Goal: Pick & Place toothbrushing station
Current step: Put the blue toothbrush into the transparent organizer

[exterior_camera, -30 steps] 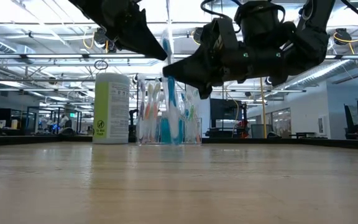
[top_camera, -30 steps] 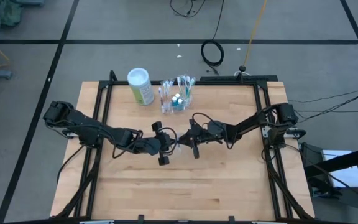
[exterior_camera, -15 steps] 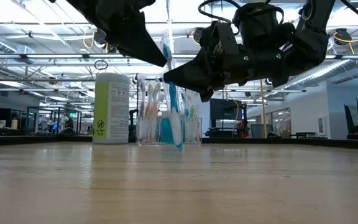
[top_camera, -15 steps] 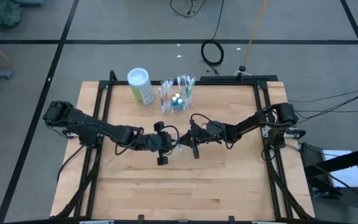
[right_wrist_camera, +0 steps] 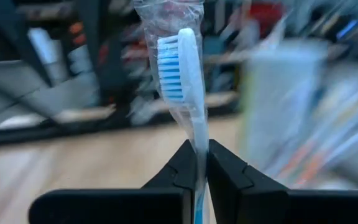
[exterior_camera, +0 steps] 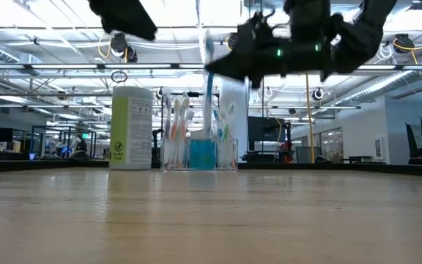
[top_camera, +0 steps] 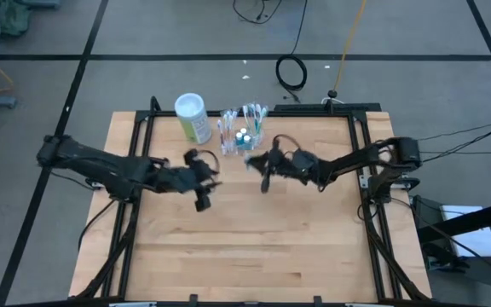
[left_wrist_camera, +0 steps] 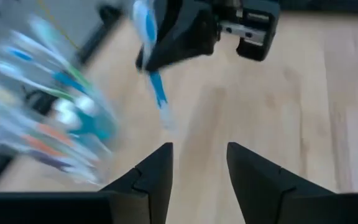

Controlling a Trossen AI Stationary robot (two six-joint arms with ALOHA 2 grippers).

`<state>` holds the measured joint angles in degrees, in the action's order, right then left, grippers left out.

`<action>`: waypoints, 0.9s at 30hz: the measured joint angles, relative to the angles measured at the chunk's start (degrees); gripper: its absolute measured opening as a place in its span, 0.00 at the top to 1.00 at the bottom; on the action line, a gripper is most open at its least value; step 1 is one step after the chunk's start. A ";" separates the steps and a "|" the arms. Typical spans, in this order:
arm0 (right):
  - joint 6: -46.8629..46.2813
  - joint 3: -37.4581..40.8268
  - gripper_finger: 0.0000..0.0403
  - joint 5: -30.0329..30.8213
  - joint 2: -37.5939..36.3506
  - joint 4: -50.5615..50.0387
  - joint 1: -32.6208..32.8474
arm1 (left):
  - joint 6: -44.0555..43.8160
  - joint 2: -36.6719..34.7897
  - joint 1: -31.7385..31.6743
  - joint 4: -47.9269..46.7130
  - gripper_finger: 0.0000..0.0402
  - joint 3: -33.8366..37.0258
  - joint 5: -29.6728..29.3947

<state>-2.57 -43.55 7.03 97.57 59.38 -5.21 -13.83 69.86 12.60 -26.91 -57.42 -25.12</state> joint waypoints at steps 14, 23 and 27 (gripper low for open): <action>6.72 -0.07 0.96 9.45 -11.53 -4.59 -13.41 | 2.07 -13.36 0.22 -2.59 0.60 -0.03 -6.93; 5.19 -0.07 0.96 9.28 -6.94 -6.01 -16.63 | 2.13 -11.04 0.22 -3.99 0.60 0.06 -6.96; 4.54 -0.09 0.96 9.23 -4.69 -4.38 -16.64 | 2.12 -10.39 0.22 -3.87 0.60 0.06 -6.95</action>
<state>1.97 -43.64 16.27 92.87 55.00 -21.85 -11.72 59.47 12.82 -30.78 -57.36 -32.07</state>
